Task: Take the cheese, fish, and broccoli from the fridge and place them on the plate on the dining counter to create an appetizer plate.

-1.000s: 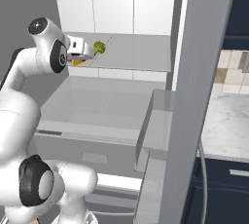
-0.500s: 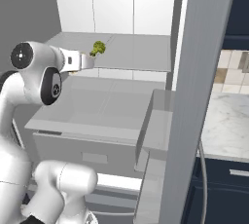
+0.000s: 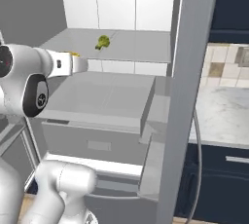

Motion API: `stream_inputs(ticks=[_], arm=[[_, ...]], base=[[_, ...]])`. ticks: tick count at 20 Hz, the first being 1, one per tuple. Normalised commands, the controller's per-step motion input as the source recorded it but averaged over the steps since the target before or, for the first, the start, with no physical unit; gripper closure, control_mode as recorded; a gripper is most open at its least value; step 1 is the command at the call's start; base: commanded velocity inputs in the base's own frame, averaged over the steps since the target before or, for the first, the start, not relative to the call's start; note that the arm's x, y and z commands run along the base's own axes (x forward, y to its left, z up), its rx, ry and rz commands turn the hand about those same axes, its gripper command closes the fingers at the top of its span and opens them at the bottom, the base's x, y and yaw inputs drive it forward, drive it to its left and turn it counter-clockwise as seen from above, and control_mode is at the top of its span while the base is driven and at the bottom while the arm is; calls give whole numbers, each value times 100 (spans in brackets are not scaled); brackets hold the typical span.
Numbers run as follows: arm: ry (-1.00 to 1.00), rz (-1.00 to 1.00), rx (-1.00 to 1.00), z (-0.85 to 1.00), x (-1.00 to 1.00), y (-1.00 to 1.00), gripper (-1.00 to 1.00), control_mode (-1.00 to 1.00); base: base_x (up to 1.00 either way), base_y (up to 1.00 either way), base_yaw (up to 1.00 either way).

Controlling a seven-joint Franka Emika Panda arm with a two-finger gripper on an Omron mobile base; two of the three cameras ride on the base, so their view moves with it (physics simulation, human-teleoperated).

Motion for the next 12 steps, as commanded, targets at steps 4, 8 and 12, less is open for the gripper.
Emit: stream_inputs(ticks=[4, 8, 12], arm=[[0, 0, 0, 0, 0, 0, 100, 100], [0, 0, 0, 0, 0, 0, 100, 100], [0, 0, 0, 0, 0, 0, 100, 100]], base=[[-100, 0, 0], [-100, 0, 0], [-100, 0, 0]])
